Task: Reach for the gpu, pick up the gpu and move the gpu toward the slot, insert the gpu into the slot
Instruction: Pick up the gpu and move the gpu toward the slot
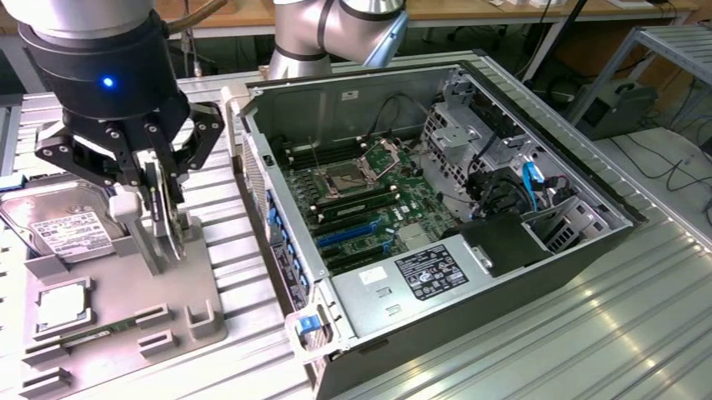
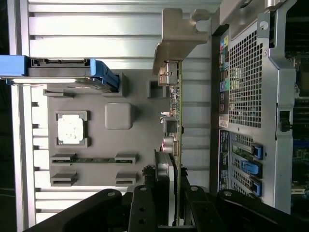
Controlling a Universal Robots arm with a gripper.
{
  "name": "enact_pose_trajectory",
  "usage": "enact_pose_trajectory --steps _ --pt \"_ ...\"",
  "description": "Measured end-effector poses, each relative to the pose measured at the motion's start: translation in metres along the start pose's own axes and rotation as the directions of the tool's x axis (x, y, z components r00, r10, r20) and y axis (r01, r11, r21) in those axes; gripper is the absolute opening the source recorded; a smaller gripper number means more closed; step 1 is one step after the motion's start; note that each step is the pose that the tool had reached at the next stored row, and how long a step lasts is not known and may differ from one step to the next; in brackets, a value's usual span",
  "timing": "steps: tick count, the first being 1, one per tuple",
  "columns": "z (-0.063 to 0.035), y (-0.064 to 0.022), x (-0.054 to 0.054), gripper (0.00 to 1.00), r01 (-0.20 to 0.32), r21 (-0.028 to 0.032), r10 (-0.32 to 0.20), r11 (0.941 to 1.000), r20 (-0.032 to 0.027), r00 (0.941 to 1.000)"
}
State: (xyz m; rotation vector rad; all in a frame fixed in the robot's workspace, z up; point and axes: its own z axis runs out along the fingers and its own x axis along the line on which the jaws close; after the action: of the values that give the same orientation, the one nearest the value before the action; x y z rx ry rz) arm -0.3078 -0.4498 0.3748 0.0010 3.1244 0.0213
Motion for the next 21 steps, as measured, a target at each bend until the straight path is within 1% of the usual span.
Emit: enact_pose_trajectory --steps 6,7,11,13,14,17,21 --pt "-0.0193 0.0003 0.0 0.28 0.0 -0.0001 0.0 1.0 0.0001 1.0" --pt "-0.0246 0.0003 0.0 0.28 0.0 -0.0001 0.0 1.0 0.0001 1.0" --pt "-0.0353 0.0005 -0.001 0.28 0.0 0.0 0.0 1.0 0.0001 1.0" --pt "-0.0464 0.0006 -0.001 0.28 -0.001 0.0 0.001 1.0 0.0 1.0" --pt "-0.0492 0.0007 -0.001 0.28 -0.001 0.0 0.001 1.0 0.0 1.0" --pt "-0.0537 0.0007 -0.001 0.28 -0.001 -0.0001 0.001 1.0 0.0002 1.0" --pt "-0.0539 0.0008 -0.002 0.28 -0.001 0.0001 0.001 1.0 -0.0002 1.0"
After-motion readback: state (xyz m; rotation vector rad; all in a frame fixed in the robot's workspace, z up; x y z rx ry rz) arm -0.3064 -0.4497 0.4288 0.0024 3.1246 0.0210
